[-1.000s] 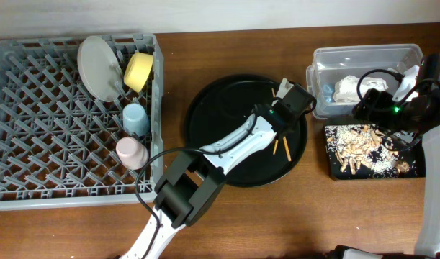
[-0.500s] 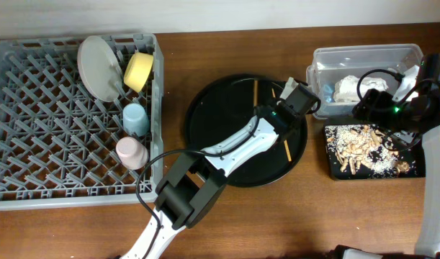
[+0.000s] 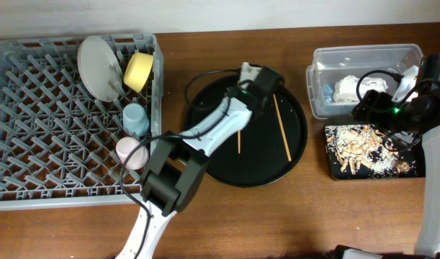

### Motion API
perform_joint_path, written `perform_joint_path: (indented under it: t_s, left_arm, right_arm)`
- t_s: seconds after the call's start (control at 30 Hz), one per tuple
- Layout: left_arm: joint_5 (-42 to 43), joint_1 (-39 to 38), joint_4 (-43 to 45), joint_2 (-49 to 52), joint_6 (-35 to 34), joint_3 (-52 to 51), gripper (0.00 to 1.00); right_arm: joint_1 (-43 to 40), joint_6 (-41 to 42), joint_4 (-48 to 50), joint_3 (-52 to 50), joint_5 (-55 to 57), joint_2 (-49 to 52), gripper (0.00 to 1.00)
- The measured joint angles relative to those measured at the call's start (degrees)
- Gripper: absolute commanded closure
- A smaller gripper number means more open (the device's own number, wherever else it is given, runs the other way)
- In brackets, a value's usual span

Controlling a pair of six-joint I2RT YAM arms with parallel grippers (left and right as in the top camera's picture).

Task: Sort waste into correct bins and load items into the dishwasher rack
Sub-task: 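Grasp one chopstick with the left gripper and lift it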

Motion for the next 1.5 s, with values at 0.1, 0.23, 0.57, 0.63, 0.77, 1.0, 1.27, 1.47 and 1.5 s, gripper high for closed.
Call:
perform_joint_path:
  t_s: [0.1,0.23,0.57,0.63,0.77,1.0,1.27,1.47,1.5]
  left_arm:
    - [5.2,2.5,-1.6,0.0,-0.4,0.0,0.76]
    - [9.9,3.1,-2.6,0.0,-0.4,0.0,0.75]
    - [12.4,2.9,-8.7,0.0,-0.6,0.0,0.75]
    - [12.4,2.9,-9.0,0.0,-0.6,0.0,0.74]
    - [12.5,2.9,-9.3,0.0,-0.6,0.0,0.74]
    - [14.7,2.8,-9.4,0.8,-0.6,0.0,0.75]
    - [14.7,2.8,-9.5,0.8,-0.7,0.0,0.99]
    - [14.8,2.8,-9.4,0.8,-0.8,0.0,0.99]
    - [14.7,2.8,-9.4,0.8,-0.8,0.0,0.99]
  right_arm:
    - [0.0,-0.1,0.0,0.0,0.0,0.0,0.17]
    - [0.0,-0.2,0.0,0.0,0.0,0.0,0.17]
    - [0.0,-0.2,0.0,0.0,0.0,0.0,0.17]
    - [0.0,-0.2,0.0,0.0,0.0,0.0,0.17]
    - [0.0,-0.2,0.0,0.0,0.0,0.0,0.17]
    - [0.0,-0.2,0.0,0.0,0.0,0.0,0.17]
    - [0.0,-0.2,0.1,0.0,0.0,0.0,0.17]
    - [0.0,-0.2,0.0,0.0,0.0,0.0,0.17]
    - [0.0,-0.2,0.0,0.0,0.0,0.0,0.17]
